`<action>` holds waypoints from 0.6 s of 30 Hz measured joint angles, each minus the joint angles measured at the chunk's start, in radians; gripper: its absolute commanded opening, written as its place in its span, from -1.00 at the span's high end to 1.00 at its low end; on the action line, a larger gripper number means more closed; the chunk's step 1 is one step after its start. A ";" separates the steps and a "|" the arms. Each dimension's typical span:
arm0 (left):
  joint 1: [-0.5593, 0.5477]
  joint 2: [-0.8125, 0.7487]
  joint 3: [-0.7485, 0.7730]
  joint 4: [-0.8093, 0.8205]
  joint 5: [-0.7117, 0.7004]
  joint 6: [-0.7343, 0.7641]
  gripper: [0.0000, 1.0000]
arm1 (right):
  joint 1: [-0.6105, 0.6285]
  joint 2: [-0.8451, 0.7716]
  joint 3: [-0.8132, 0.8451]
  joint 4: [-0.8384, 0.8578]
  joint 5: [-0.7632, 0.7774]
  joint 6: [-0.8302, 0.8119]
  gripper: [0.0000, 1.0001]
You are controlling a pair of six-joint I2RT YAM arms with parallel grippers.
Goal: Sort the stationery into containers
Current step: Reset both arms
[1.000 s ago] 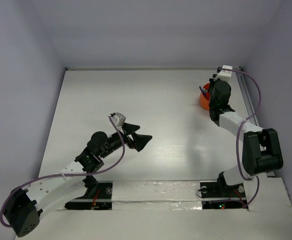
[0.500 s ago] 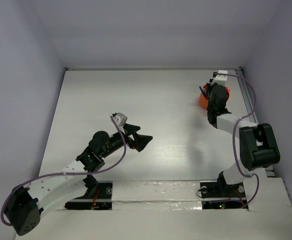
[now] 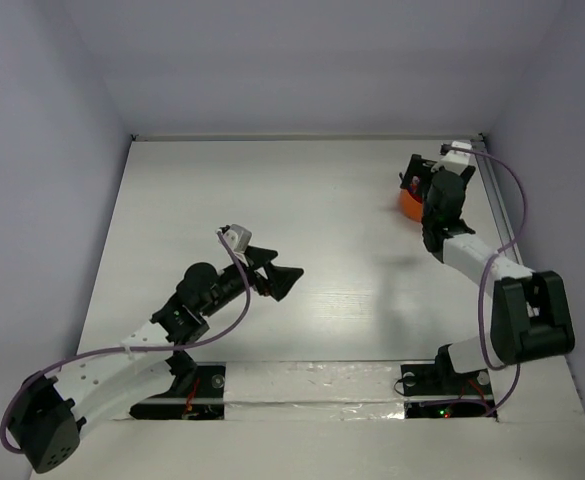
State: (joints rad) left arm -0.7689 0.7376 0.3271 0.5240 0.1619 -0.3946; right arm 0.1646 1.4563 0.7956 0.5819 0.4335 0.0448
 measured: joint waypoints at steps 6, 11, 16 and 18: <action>0.000 -0.032 0.000 -0.005 -0.040 -0.024 -0.98 | 0.000 -0.266 0.011 -0.156 -0.065 0.158 -1.00; 0.000 -0.053 0.005 -0.032 -0.063 -0.057 -0.98 | -0.002 -0.475 0.020 -0.303 -0.253 0.285 -1.00; 0.000 -0.088 0.064 -0.100 -0.079 -0.074 -0.98 | -0.002 -0.737 0.000 -0.408 -0.460 0.366 -1.00; 0.000 -0.116 0.097 -0.128 -0.091 -0.080 -0.98 | -0.002 -0.836 0.001 -0.448 -0.507 0.384 -1.00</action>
State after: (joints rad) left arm -0.7689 0.6212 0.4236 0.3958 0.0711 -0.4747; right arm 0.1631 0.6205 0.7963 0.1341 -0.0738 0.4286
